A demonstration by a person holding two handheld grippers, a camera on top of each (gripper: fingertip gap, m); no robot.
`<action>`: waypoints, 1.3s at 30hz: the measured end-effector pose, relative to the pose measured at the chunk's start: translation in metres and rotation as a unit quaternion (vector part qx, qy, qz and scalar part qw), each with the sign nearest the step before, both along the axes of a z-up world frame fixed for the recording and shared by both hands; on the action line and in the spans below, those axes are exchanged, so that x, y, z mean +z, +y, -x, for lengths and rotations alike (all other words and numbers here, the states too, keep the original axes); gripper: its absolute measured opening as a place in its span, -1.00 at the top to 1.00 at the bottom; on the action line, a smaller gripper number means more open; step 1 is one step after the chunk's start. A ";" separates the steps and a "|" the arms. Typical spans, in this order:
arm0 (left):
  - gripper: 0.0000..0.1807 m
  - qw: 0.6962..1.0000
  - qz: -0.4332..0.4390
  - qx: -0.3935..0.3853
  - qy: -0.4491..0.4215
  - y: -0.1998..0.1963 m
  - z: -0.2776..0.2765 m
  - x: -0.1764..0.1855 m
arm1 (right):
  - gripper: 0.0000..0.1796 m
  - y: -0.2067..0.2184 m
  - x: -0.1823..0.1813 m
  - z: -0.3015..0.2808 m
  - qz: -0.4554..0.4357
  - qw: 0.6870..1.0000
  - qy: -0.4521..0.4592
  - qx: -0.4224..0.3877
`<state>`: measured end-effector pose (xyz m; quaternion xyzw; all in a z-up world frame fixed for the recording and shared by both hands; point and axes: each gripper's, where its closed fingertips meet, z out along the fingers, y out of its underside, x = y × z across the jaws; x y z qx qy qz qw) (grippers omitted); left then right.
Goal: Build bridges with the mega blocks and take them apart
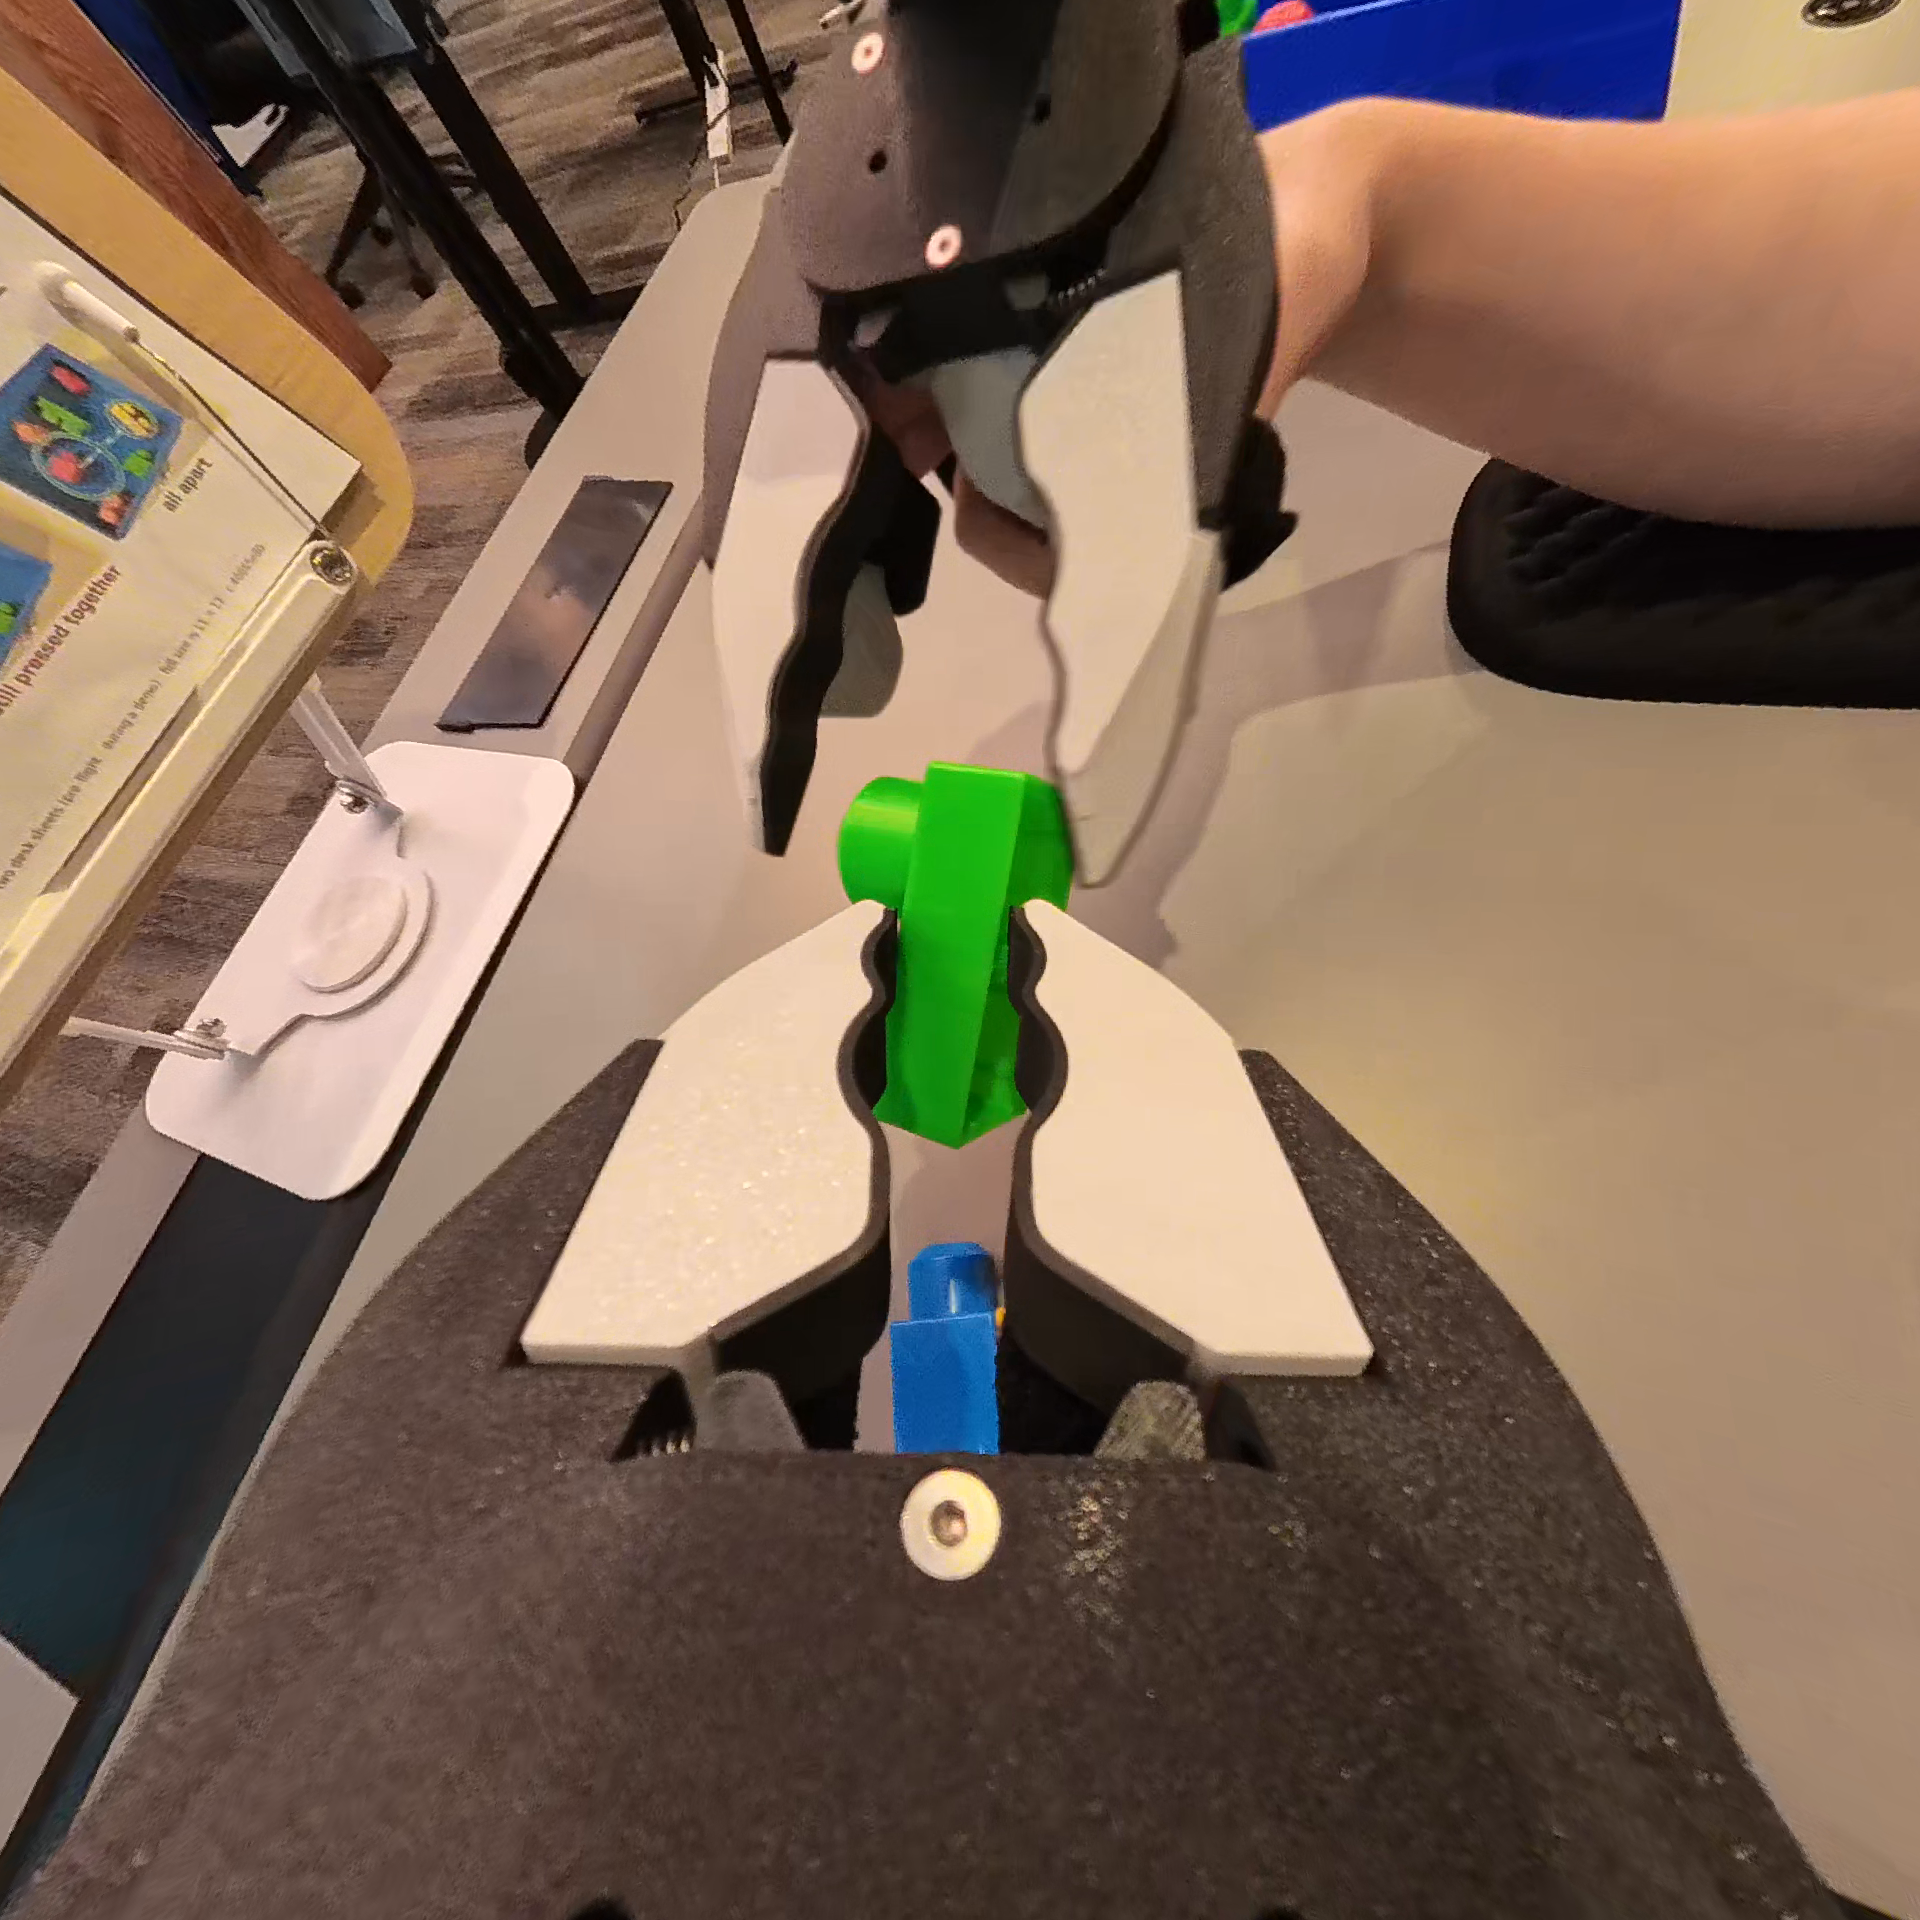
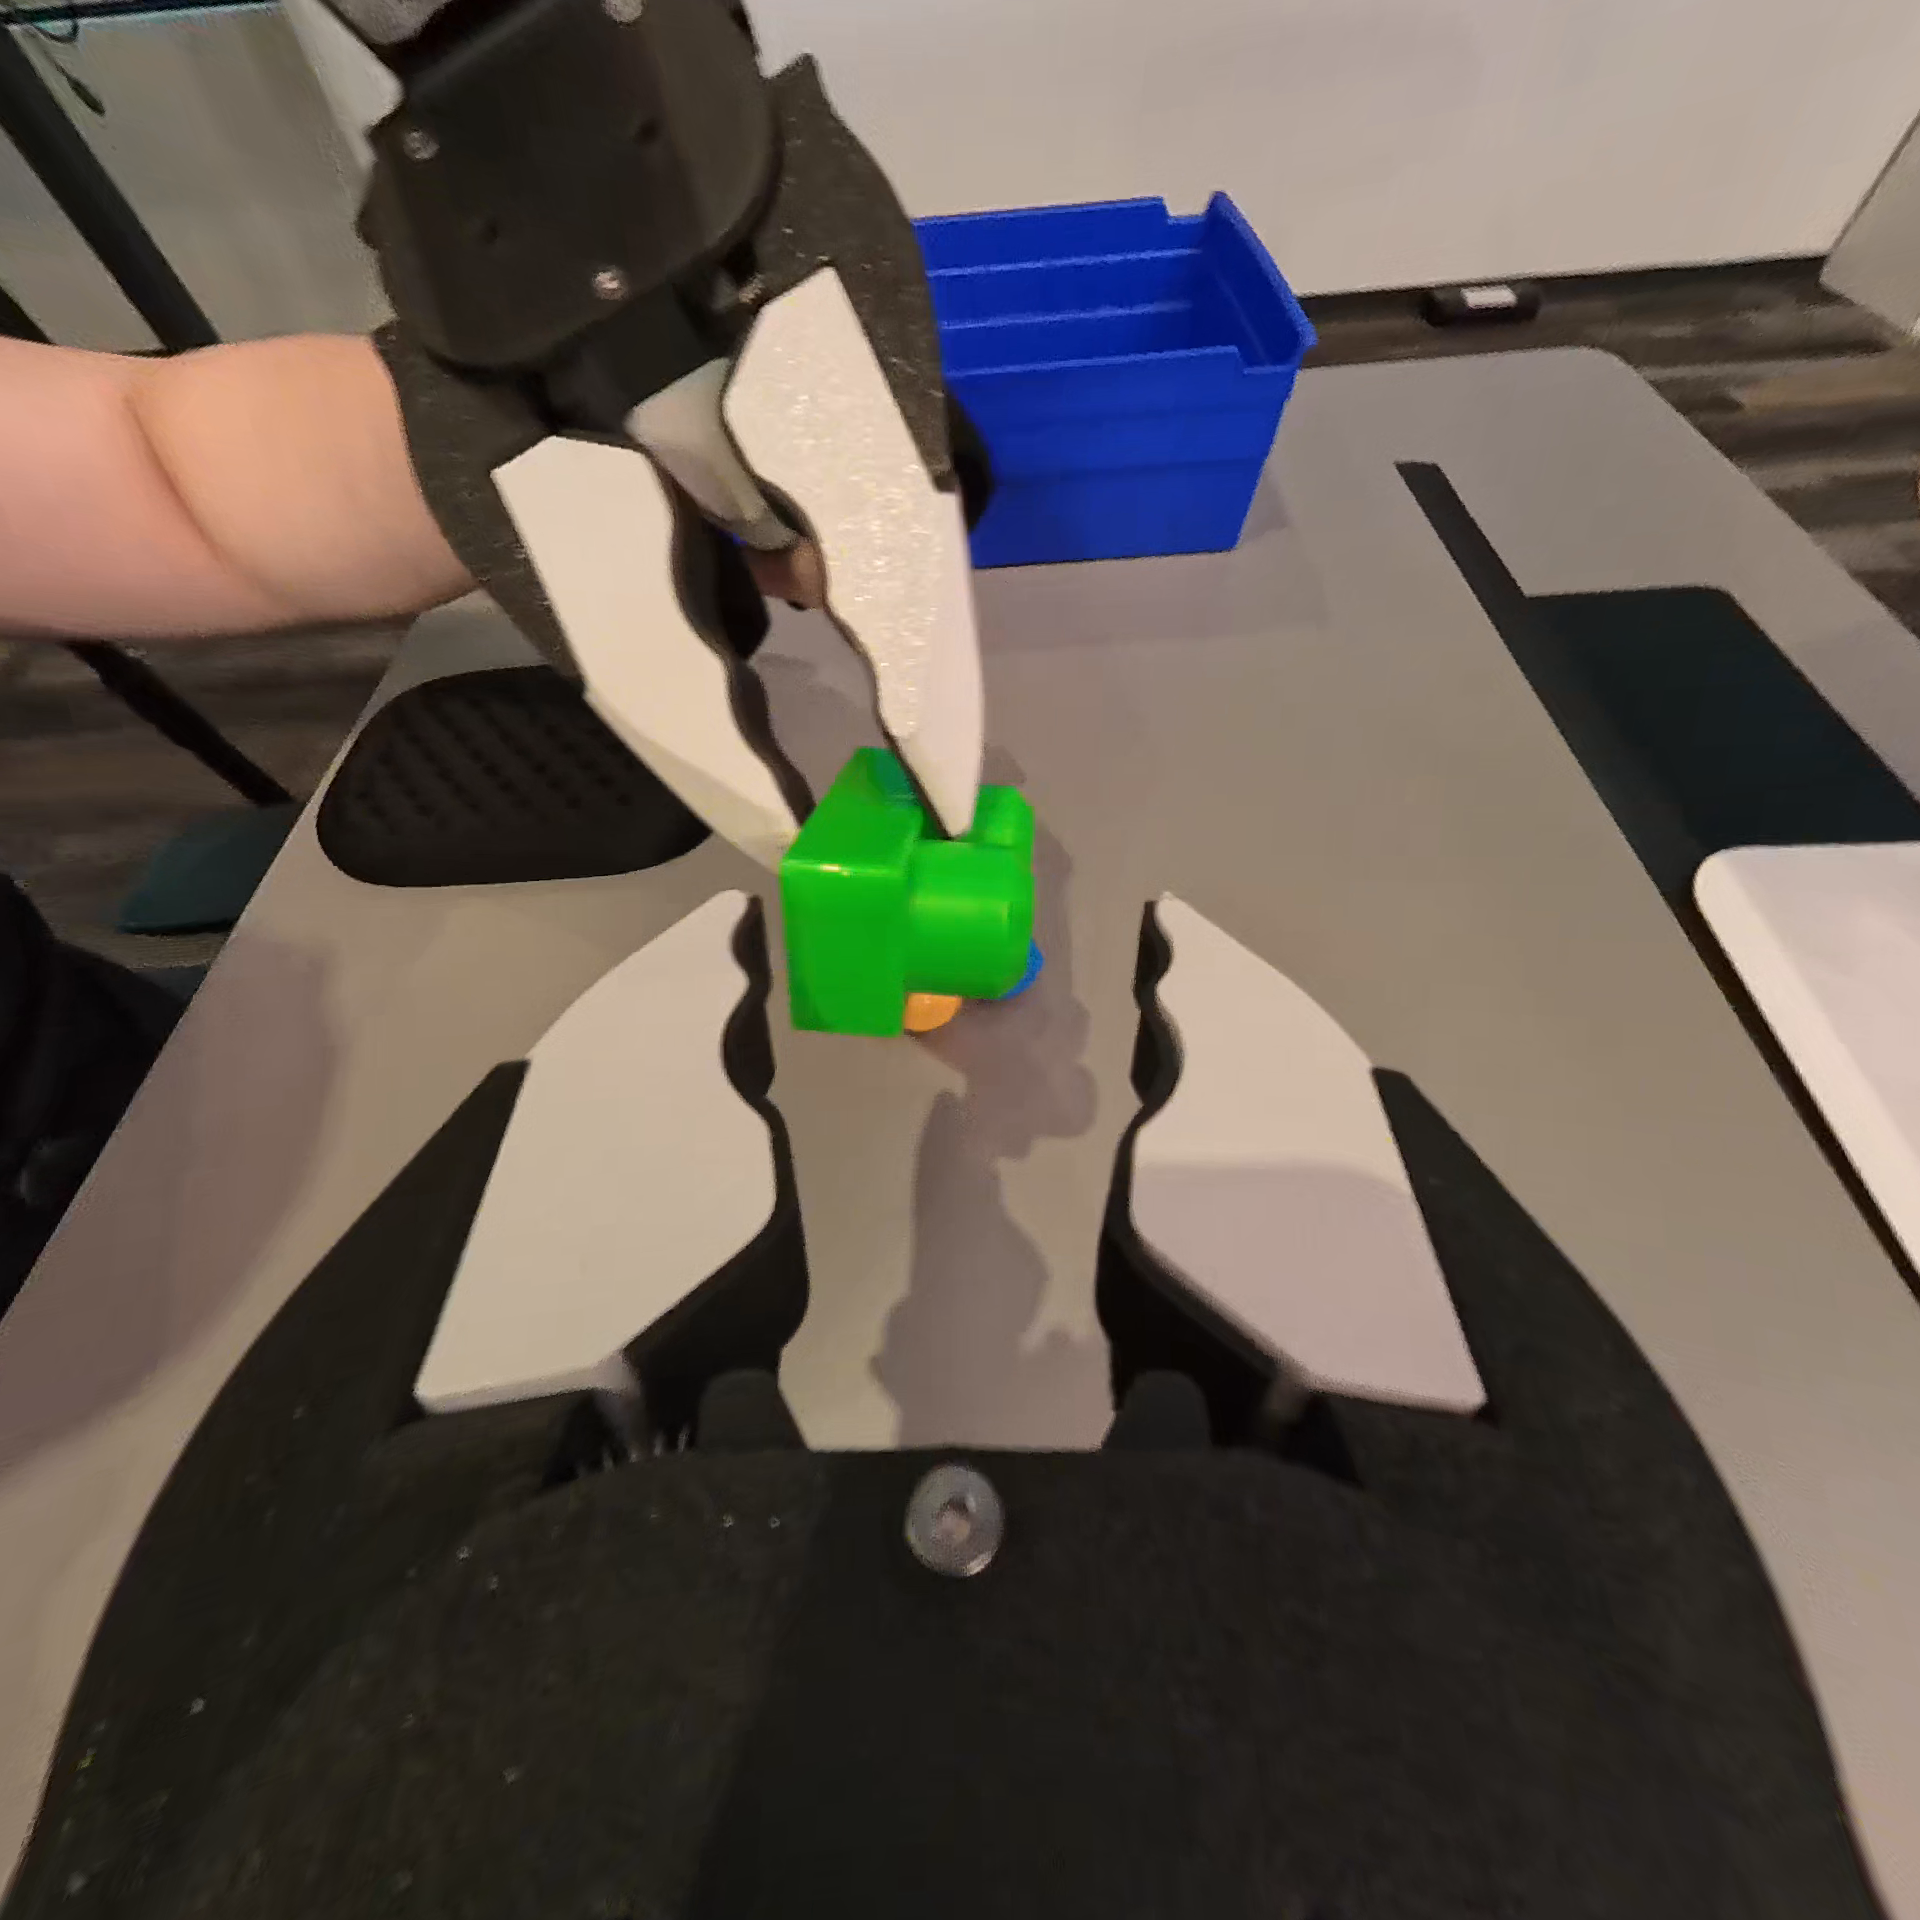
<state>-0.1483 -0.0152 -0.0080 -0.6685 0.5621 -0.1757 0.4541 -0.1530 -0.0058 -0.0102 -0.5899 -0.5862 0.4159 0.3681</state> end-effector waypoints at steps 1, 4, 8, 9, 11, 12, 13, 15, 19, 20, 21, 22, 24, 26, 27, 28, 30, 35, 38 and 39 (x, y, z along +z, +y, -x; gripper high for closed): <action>0.78 1.000 -0.002 0.006 0.003 0.002 0.001 -0.001 | 0.33 0.002 -0.002 0.000 -0.001 1.000 -0.007 -0.003; 0.77 1.000 0.004 0.010 0.002 0.003 0.001 -0.001 | 0.53 -0.001 -0.008 -0.001 -0.036 0.999 -0.029 0.010; 0.61 0.999 0.043 0.028 -0.006 0.002 0.010 -0.002 | 0.53 -0.003 -0.006 -0.006 -0.108 0.993 -0.040 0.021; 0.56 0.997 0.059 0.033 -0.024 0.001 0.014 0.001 | 0.53 -0.005 -0.004 -0.008 -0.130 0.990 -0.041 0.024; 0.47 0.990 0.108 0.038 -0.082 -0.002 0.021 0.007 | 0.53 -0.008 0.005 -0.011 -0.189 0.981 -0.038 0.028; 0.46 0.984 0.140 0.032 -0.109 -0.006 0.024 0.009 | 0.53 -0.010 0.011 -0.011 -0.216 0.976 -0.034 0.028; 0.44 0.975 0.174 0.024 -0.133 -0.009 0.026 0.010 | 0.53 -0.012 0.020 -0.011 -0.243 0.969 -0.027 0.024; 0.41 0.949 0.251 -0.005 -0.191 -0.020 0.027 0.015 | 0.53 -0.021 0.039 -0.010 -0.302 0.953 -0.008 0.023; 0.43 0.858 0.383 -0.099 -0.329 -0.045 0.019 0.047 | 0.53 -0.043 0.067 -0.005 -0.395 0.918 0.019 0.025; 0.44 0.843 0.395 -0.112 -0.347 -0.049 0.018 0.053 | 0.53 -0.046 0.070 -0.003 -0.416 0.909 0.019 0.024; 0.44 0.837 0.400 -0.118 -0.355 -0.051 0.016 0.054 | 0.53 -0.048 0.072 -0.002 -0.437 0.899 0.016 0.021; 0.44 0.833 0.403 -0.125 -0.357 -0.054 0.013 0.055 | 0.53 -0.050 0.072 0.000 -0.453 0.891 0.010 0.019; 0.50 0.832 0.405 -0.131 -0.356 -0.059 0.007 0.056 | 0.53 -0.053 0.071 0.003 -0.474 0.880 0.001 0.021; 0.58 0.840 0.391 -0.123 -0.357 -0.057 0.006 0.055 | 0.53 -0.054 0.072 0.005 -0.474 0.880 0.010 0.021; 0.59 0.839 0.386 -0.118 -0.365 -0.055 0.007 0.057 | 0.53 -0.051 0.071 0.005 -0.467 0.884 0.010 0.014; 0.60 0.843 0.380 -0.109 -0.365 -0.053 0.007 0.056 | 0.53 -0.050 0.068 0.004 -0.454 0.891 0.008 0.014; 0.60 0.870 0.340 -0.085 -0.347 -0.048 0.010 0.050 | 0.45 -0.052 0.061 0.003 -0.397 0.917 0.012 0.031; 0.60 0.956 0.161 0.005 -0.246 -0.035 0.021 0.040 | 0.30 -0.036 0.052 -0.008 -0.156 0.988 -0.002 0.004; 0.60 0.986 0.098 0.015 -0.136 -0.040 0.020 0.026 | 0.26 -0.040 0.041 -0.008 -0.028 0.999 -0.021 0.024; 0.60 0.990 0.091 0.012 -0.106 -0.043 0.017 0.020 | 0.26 -0.042 0.036 -0.007 -0.020 0.999 -0.032 0.028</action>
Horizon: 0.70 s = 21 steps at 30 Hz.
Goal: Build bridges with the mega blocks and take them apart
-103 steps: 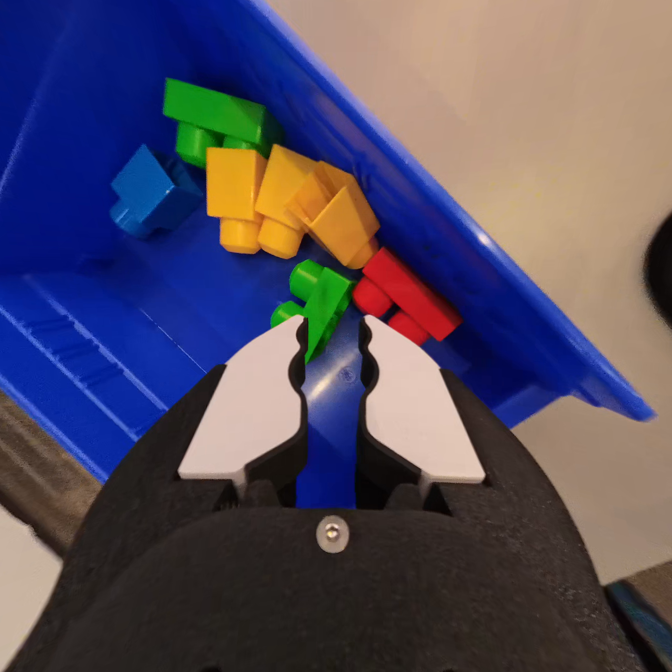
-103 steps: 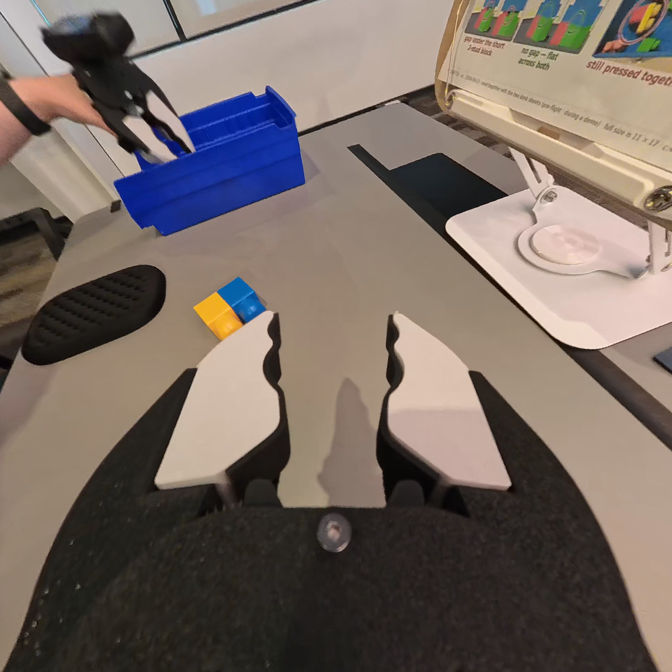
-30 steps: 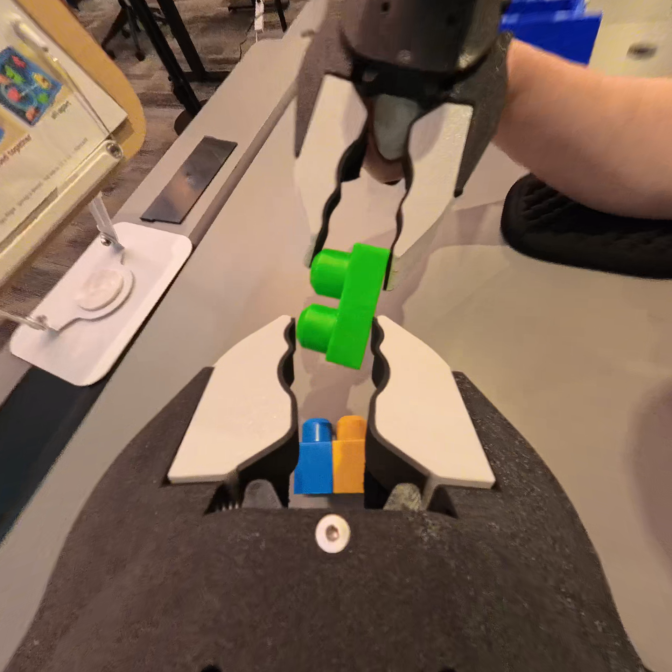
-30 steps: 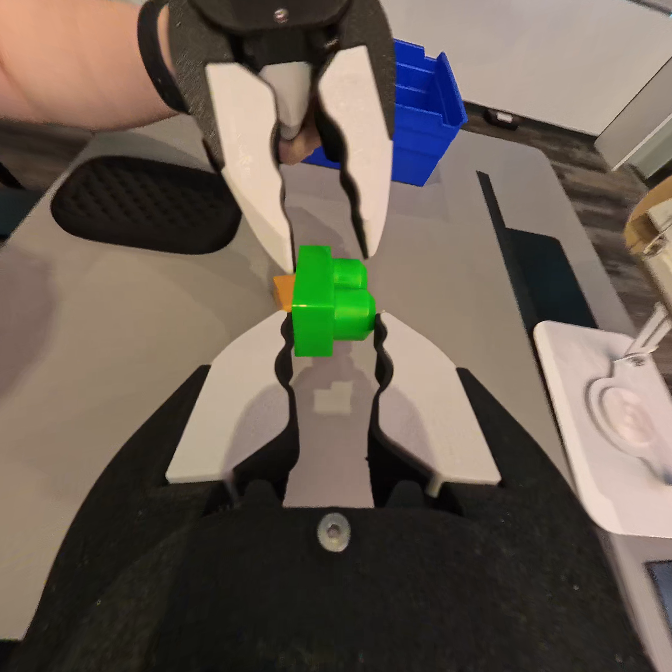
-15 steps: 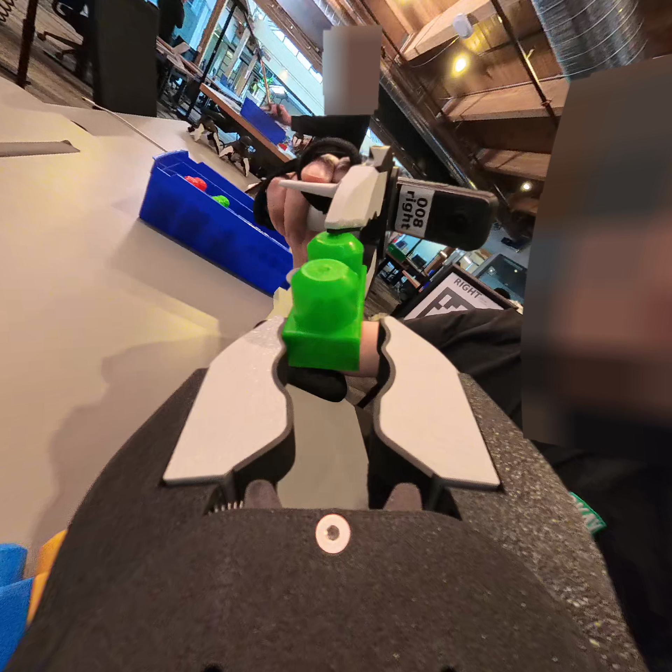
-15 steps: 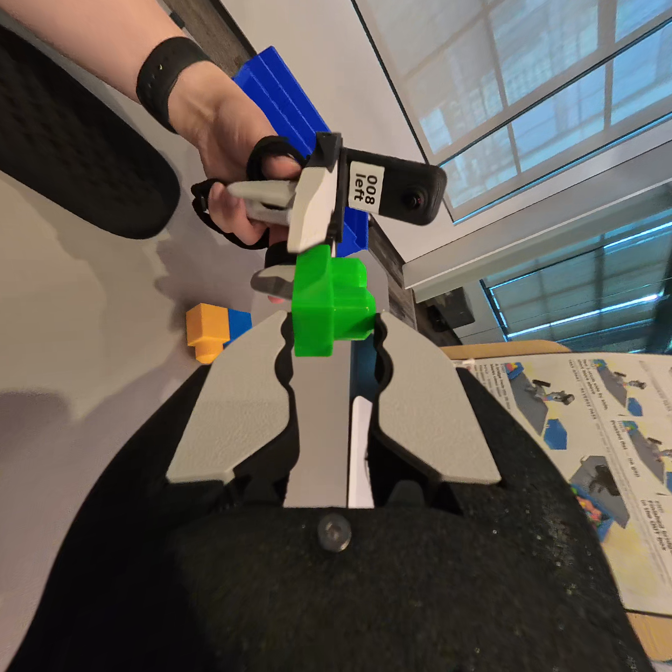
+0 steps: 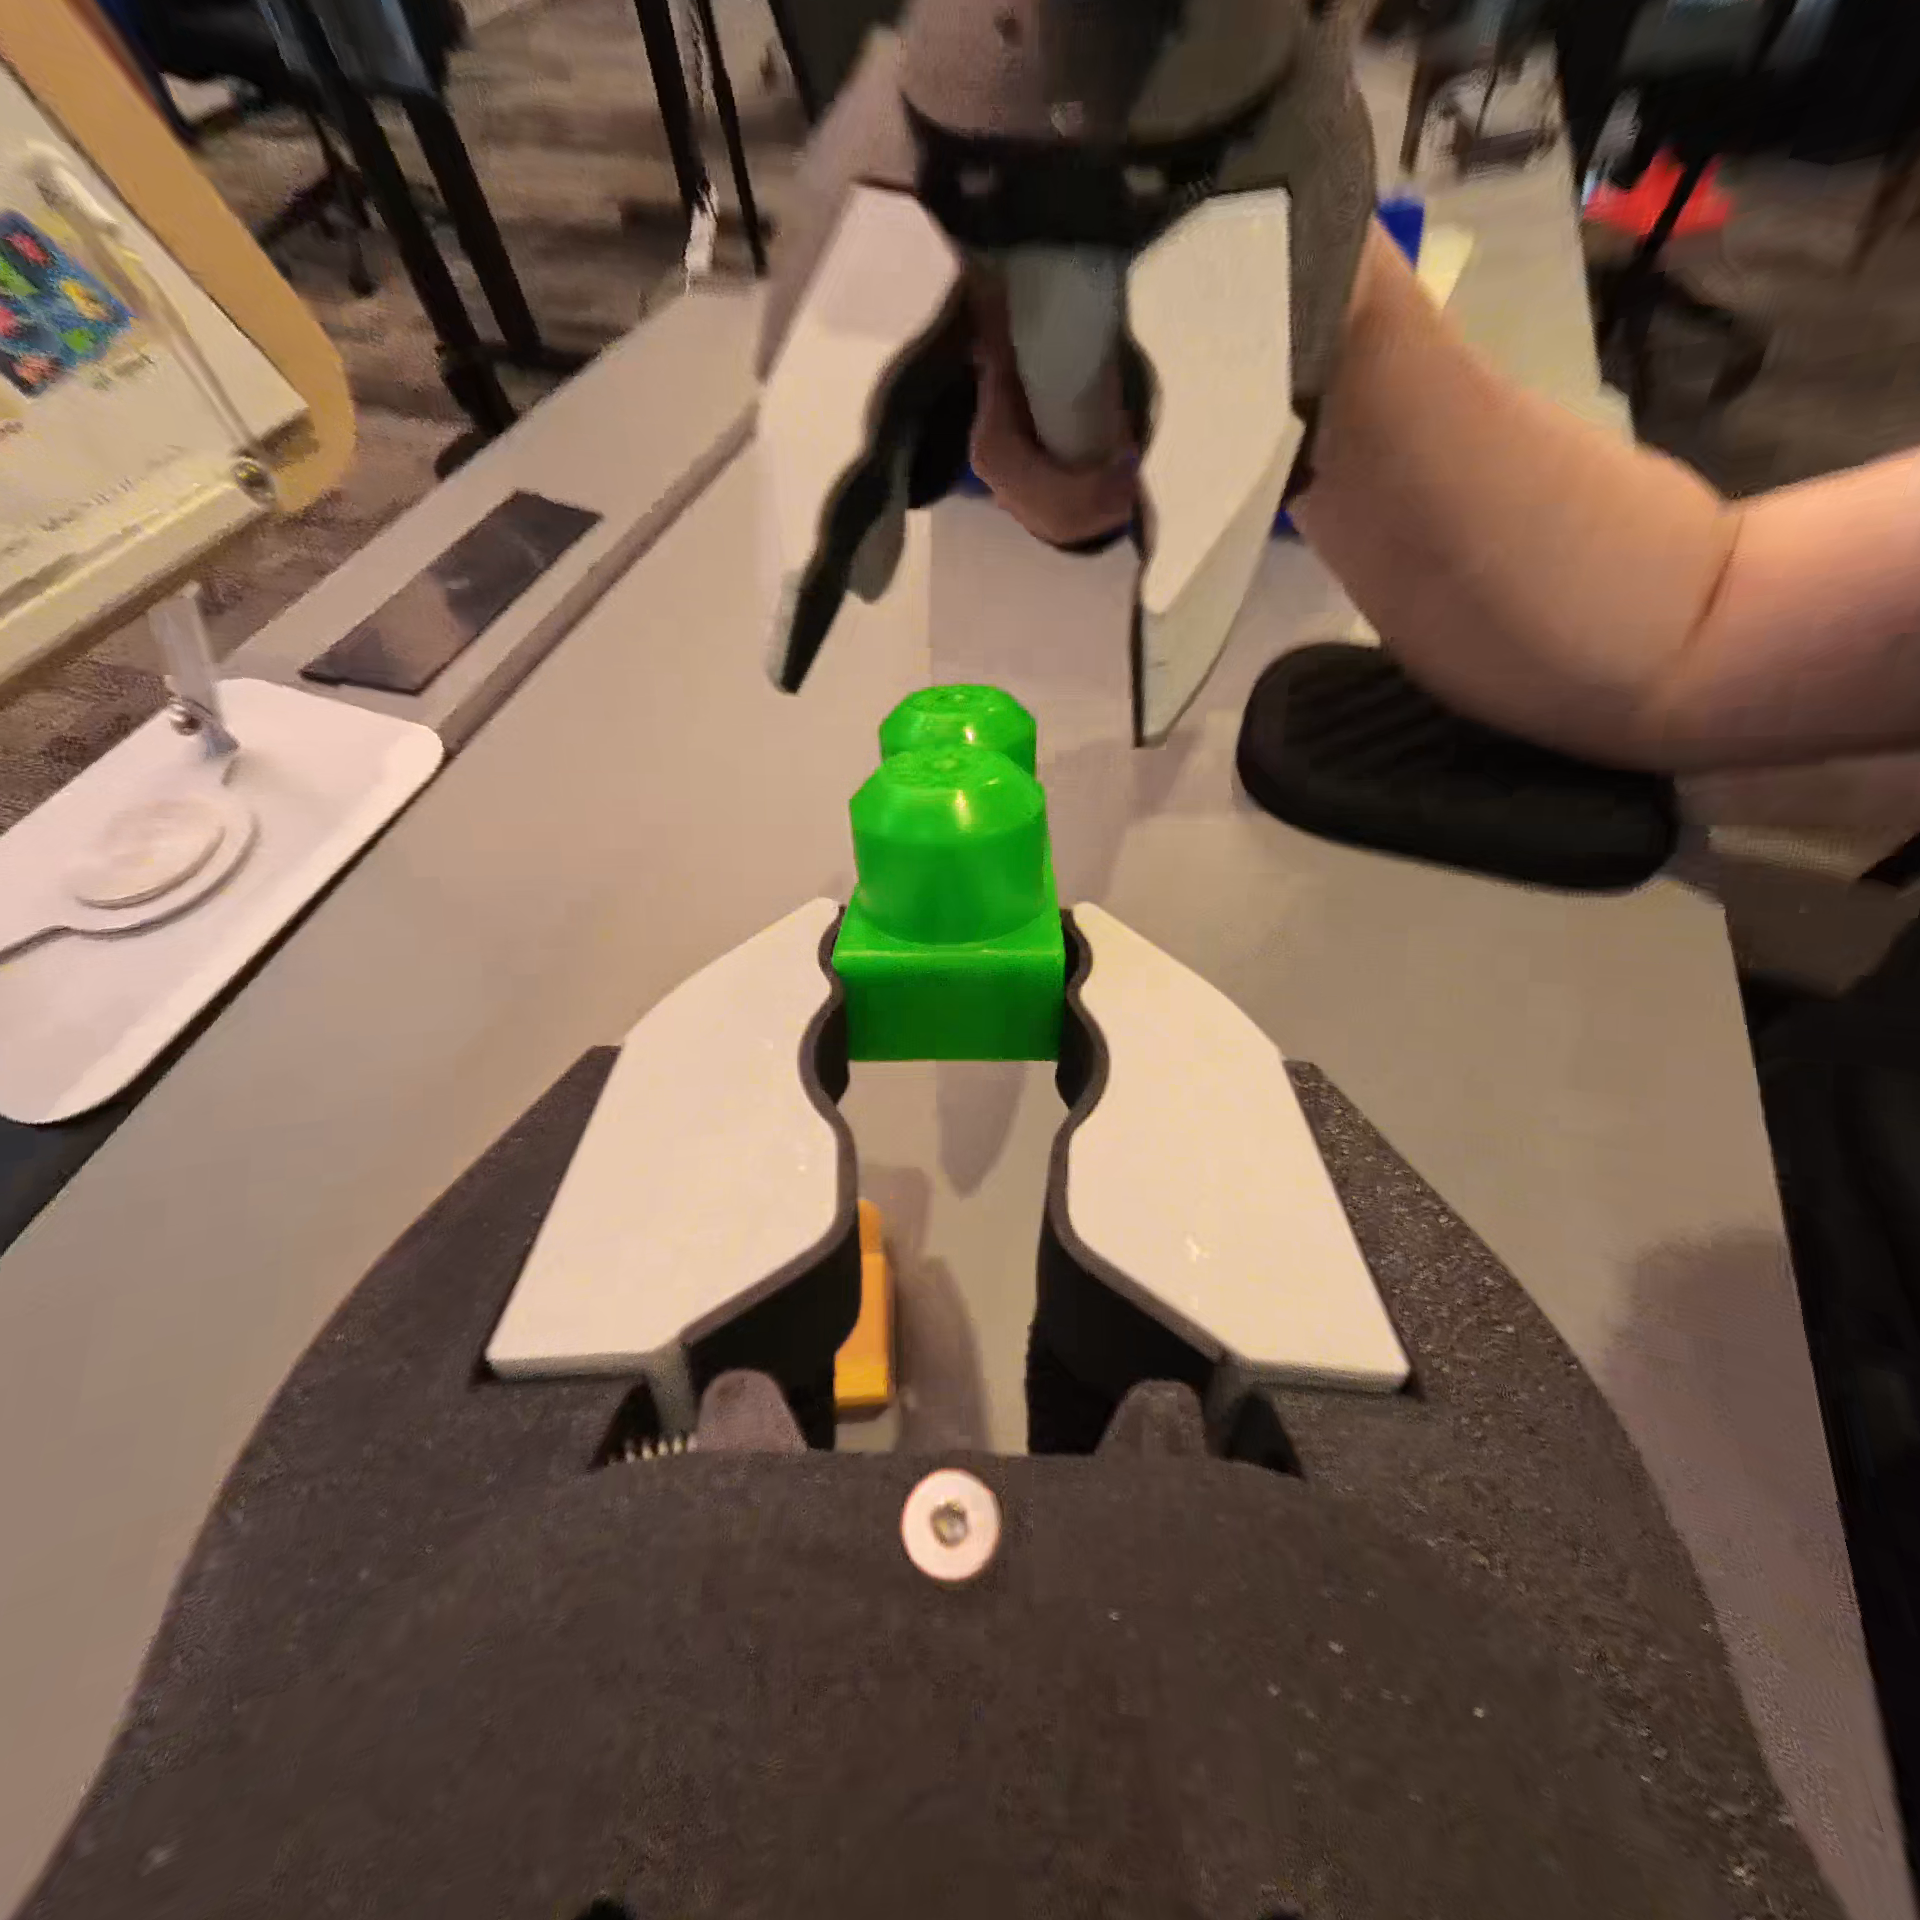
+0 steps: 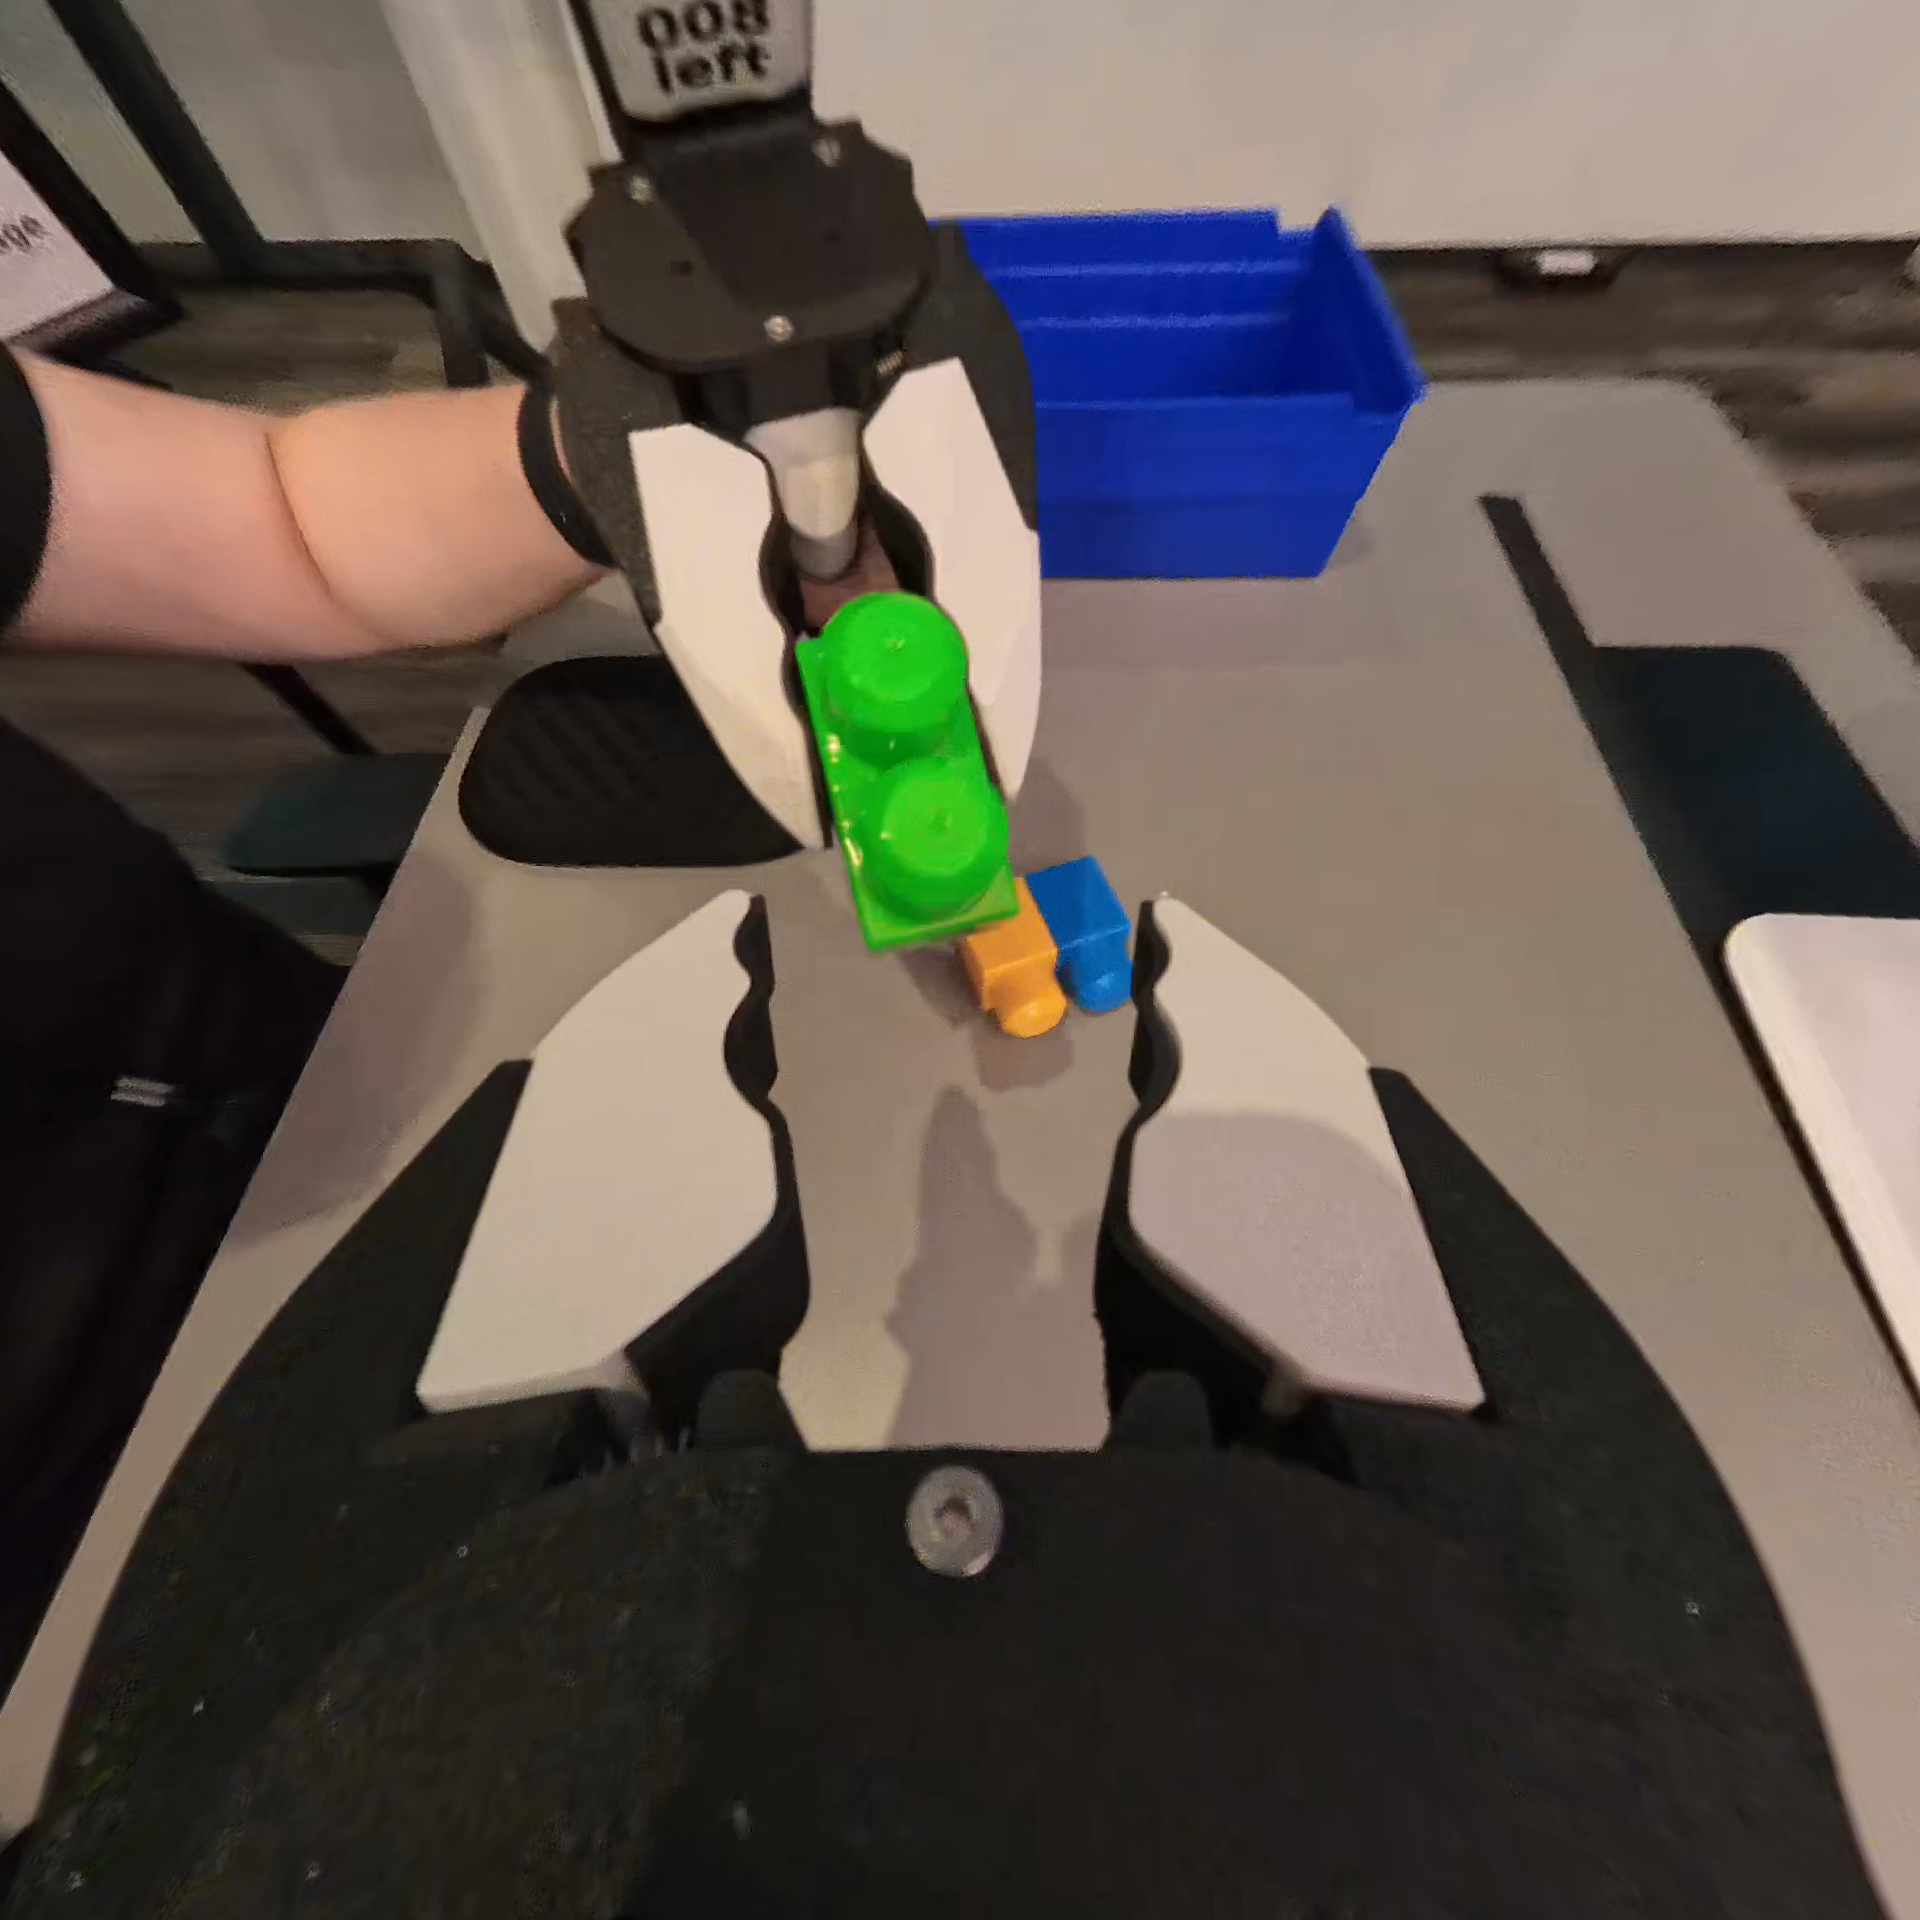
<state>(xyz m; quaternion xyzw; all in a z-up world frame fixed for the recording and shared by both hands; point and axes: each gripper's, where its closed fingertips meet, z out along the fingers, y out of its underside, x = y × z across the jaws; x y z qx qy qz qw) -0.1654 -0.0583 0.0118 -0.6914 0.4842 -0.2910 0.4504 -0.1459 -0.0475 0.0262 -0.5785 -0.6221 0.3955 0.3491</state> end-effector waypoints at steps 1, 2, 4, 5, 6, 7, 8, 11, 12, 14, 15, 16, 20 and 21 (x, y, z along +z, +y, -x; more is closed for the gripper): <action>0.60 1.000 0.002 -0.012 0.014 -0.005 -0.004 -0.004 | 0.27 -0.002 -0.006 0.000 -0.007 1.000 -0.014 0.008; 0.60 1.000 0.012 -0.023 0.016 -0.010 -0.009 -0.007 | 0.27 -0.008 -0.012 0.000 -0.019 0.999 -0.030 0.024; 0.60 0.999 0.024 -0.030 0.032 -0.012 -0.014 -0.014 | 0.34 -0.015 -0.021 0.001 -0.046 0.996 -0.057 0.044; 0.60 0.998 0.020 -0.032 0.045 -0.012 -0.015 -0.019 | 0.35 -0.013 -0.025 0.002 -0.059 0.995 -0.070 0.038; 0.60 0.998 0.016 -0.034 0.054 -0.012 -0.016 -0.022 | 0.37 -0.014 -0.029 0.002 -0.062 0.994 -0.082 0.040; 0.59 0.998 0.015 -0.038 0.057 -0.013 -0.018 -0.023 | 0.40 -0.016 -0.032 0.002 -0.061 0.993 -0.090 0.044; 0.59 0.998 0.017 -0.042 0.053 -0.014 -0.021 -0.023 | 0.42 -0.018 -0.035 0.002 -0.057 0.992 -0.098 0.049; 0.59 0.998 0.010 -0.043 0.045 -0.013 -0.025 -0.020 | 0.47 -0.020 -0.043 0.000 -0.044 0.990 -0.119 0.059; 0.59 0.998 0.005 -0.038 0.048 -0.011 -0.026 -0.020 | 0.58 -0.021 -0.044 0.000 -0.043 0.989 -0.122 0.066; 0.59 0.998 0.001 -0.039 0.053 -0.010 -0.025 -0.020 | 0.60 -0.021 -0.045 0.000 -0.044 0.989 -0.125 0.070; 0.59 0.998 -0.002 -0.037 0.056 -0.009 -0.024 -0.021 | 0.60 -0.020 -0.045 0.000 -0.047 0.989 -0.124 0.069; 0.58 0.998 -0.006 -0.035 0.060 -0.008 -0.023 -0.021 | 0.60 -0.019 -0.044 0.000 -0.046 0.989 -0.121 0.067; 0.59 0.997 -0.021 -0.013 0.074 -0.004 -0.014 -0.022 | 0.60 -0.014 -0.045 -0.003 -0.045 0.990 -0.123 0.059; 0.59 0.997 -0.020 -0.014 0.067 -0.005 -0.015 -0.021 | 0.60 -0.014 -0.044 -0.003 -0.045 0.990 -0.120 0.059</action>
